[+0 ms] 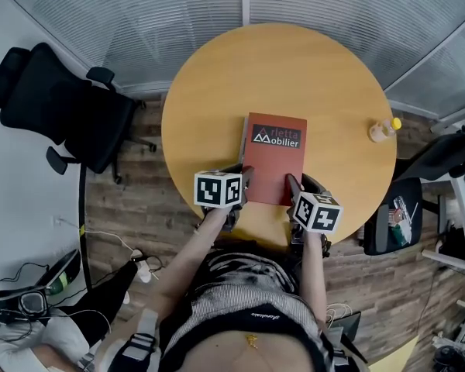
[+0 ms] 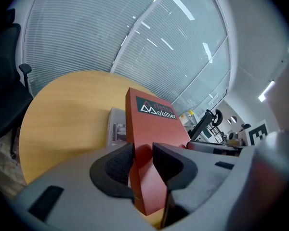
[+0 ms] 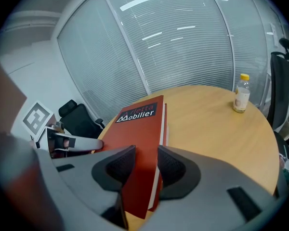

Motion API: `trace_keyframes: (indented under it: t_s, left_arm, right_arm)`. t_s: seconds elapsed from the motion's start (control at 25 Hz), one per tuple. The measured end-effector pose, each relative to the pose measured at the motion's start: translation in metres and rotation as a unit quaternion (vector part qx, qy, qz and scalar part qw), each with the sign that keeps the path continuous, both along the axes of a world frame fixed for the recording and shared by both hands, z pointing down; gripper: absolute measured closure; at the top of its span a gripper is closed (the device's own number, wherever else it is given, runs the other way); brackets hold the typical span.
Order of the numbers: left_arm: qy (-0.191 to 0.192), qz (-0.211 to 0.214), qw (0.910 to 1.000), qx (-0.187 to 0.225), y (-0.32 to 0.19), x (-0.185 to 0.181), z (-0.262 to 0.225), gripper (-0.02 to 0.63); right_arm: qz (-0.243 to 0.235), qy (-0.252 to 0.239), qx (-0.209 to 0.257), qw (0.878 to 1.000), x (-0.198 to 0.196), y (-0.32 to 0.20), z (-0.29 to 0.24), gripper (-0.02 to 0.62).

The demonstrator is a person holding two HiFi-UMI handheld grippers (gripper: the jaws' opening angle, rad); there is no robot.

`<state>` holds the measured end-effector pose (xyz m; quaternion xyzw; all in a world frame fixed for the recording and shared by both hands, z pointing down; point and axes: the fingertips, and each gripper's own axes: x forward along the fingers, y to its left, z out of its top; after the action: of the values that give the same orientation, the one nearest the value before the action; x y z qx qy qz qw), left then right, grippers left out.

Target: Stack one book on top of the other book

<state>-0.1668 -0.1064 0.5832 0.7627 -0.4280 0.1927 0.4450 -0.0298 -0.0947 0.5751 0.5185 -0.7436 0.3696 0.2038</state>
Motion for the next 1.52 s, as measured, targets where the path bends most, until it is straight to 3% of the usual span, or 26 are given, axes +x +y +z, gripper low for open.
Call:
trace_keyframes:
  t_s: [1.52]
  left_arm:
    - [-0.019, 0.014, 0.9975, -0.066, -0.011, -0.013, 0.068, 0.488]
  right_arm:
    - [-0.032, 0.005, -0.067, 0.997, -0.013, -0.015, 0.074, 0.443]
